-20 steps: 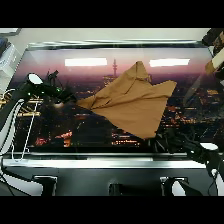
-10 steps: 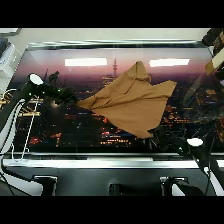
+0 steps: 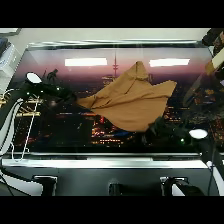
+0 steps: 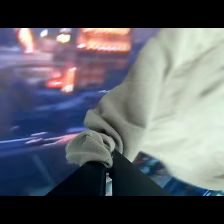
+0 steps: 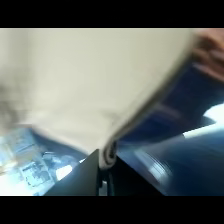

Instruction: Fold the clothes and pants, and hang the long-sleeved shirts on hangers.

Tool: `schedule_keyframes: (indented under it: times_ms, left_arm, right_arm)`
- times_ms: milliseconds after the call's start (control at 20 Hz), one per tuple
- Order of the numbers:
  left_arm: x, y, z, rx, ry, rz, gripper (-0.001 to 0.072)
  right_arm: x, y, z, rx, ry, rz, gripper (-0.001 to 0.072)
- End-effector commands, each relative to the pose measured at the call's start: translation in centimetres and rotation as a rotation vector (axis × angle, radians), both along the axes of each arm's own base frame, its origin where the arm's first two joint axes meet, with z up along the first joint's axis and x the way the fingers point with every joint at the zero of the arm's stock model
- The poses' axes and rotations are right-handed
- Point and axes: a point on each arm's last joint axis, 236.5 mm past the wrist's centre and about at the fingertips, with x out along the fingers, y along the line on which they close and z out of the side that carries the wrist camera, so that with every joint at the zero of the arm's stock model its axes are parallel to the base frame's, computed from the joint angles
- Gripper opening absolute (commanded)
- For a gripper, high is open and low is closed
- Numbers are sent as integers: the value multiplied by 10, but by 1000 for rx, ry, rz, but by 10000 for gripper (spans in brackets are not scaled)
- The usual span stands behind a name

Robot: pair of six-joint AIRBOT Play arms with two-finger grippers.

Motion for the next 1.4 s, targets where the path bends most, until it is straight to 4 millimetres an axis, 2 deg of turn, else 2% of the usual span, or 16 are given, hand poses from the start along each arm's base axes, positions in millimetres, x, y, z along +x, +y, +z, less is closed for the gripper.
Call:
schedule_keyframes:
  times_ms: [0,100,150,250,350,400,500,600,650,700,800,900,950,1050,1150,1350]
  left_arm:
    - [17,-2,68,-66,-163,0,21]
    - [31,11,155,-101,-356,40,21]
    - [32,21,212,-123,-481,66,21]
    - [11,44,335,-123,-764,116,21]
    - [-45,61,454,-82,-1064,165,21]
    - [-82,65,506,-63,-1217,199,21]
    - [-156,70,582,-37,-1471,282,21]
    - [-218,72,624,-13,-1641,351,21]
    - [-236,73,631,-6,-1679,370,21]
    - [-245,72,632,6,-1691,370,21]
    - [-239,69,622,19,-1652,346,20]
    - [-205,67,590,38,-1530,295,21]
    - [-182,67,567,46,-1445,265,21]
    - [-127,63,502,37,-1231,196,21]
    - [-72,50,415,14,-984,120,21]
    - [9,11,210,84,-563,12,21]
  right_arm:
    - [40,8,148,-39,-370,98,31]
    - [53,3,276,-124,-667,93,31]
    - [47,3,344,-169,-819,95,31]
    - [9,8,468,-281,-1125,100,31]
    - [-49,10,566,-389,-1376,57,31]
    - [-77,9,601,-431,-1463,18,31]
    - [-123,2,647,-496,-1573,-70,31]
    - [-144,-3,666,-509,-1624,-127,31]
    - [-144,-5,668,-507,-1627,-140,31]
    - [-137,-8,666,-505,-1609,-147,31]
    - [-110,-12,656,-490,-1552,-136,31]
    - [-62,-13,625,-446,-1412,-86,31]
    - [-30,-13,596,-420,-1301,-44,31]
    - [37,-12,518,-375,-1043,57,31]
    - [98,-14,416,-406,-769,165,31]
    - [184,-8,210,-486,-323,318,31]
